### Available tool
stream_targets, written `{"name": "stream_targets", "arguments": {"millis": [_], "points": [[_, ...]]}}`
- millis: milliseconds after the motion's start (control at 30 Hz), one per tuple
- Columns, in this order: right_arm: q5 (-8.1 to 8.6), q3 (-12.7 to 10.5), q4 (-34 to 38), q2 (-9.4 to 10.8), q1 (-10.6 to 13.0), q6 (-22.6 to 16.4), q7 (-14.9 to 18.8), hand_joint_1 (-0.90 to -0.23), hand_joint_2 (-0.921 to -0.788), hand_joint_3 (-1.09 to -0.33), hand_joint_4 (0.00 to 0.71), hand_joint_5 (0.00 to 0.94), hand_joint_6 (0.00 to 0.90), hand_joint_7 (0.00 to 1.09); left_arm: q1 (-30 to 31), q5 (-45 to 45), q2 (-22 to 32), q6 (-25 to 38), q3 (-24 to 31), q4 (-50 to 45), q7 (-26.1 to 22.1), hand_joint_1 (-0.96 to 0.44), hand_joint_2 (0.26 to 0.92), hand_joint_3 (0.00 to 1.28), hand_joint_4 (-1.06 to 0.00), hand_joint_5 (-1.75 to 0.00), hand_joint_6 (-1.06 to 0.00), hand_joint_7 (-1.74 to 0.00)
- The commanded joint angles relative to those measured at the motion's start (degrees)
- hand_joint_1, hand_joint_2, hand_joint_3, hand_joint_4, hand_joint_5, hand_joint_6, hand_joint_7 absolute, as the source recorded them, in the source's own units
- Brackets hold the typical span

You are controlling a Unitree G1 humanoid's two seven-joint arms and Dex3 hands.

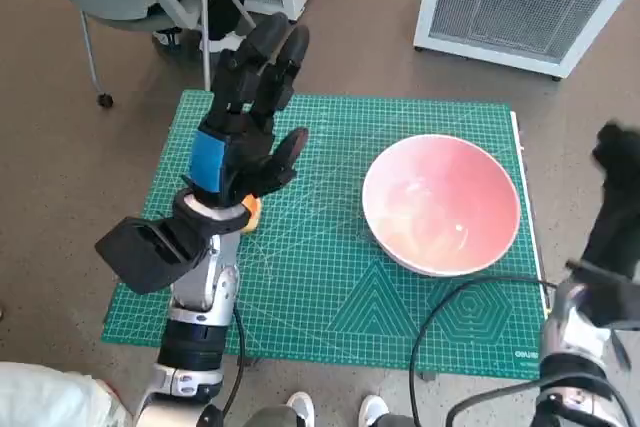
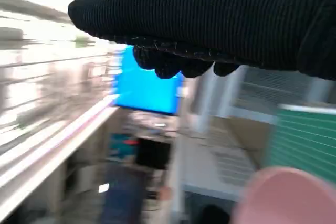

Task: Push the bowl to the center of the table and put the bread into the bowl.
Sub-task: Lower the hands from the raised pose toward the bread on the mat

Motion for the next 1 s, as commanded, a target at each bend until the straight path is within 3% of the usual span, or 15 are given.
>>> {"name": "stream_targets", "arguments": {"millis": [33, 500, 733, 1000], "points": [[2.2, -1.3, 4.3, 2.2, -0.2, 4.6, 1.6, -0.508, -0.921, -0.852, 0.322, 0.002, 0.152, 0.39, 0.6, 0.2, -0.1, -0.3, 0.2, 0.1, 0.3, -0.37, 0.921, 0.43, -0.17, -0.01, 0.0, -0.57], [-1.13, 1.1, 8.4, 6.1, -2.4, 13.4, -0.9, -0.525, -0.921, -0.835, 0.322, 0.004, 0.184, 0.38, 1.3, -0.5, 0.3, 0.3, 0.5, -0.6, 0.0, -0.37, 0.921, 0.41, -0.16, 0.0, 0.0, -0.56], [-0.31, 0.9, 9.1, 8.1, -4.6, 17.6, 0.5, -0.537, -0.921, -0.816, 0.325, 0.004, 0.193, 0.37, 1.9, -1.6, 0.6, 0.5, 1.1, -0.6, -0.6, -0.38, 0.921, 0.41, -0.16, 0.0, 0.0, -0.56], [-0.13, 1.0, 9.1, 10.2, -7.2, 19.7, 1.7, -0.525, -0.921, -0.806, 0.332, 0.006, 0.198, 0.36, 2.7, -2.3, 0.9, 0.9, 1.9, -1.6, -1.1, -0.4, 0.921, 0.39, -0.18, -0.01, 0.0, -0.56]]}}
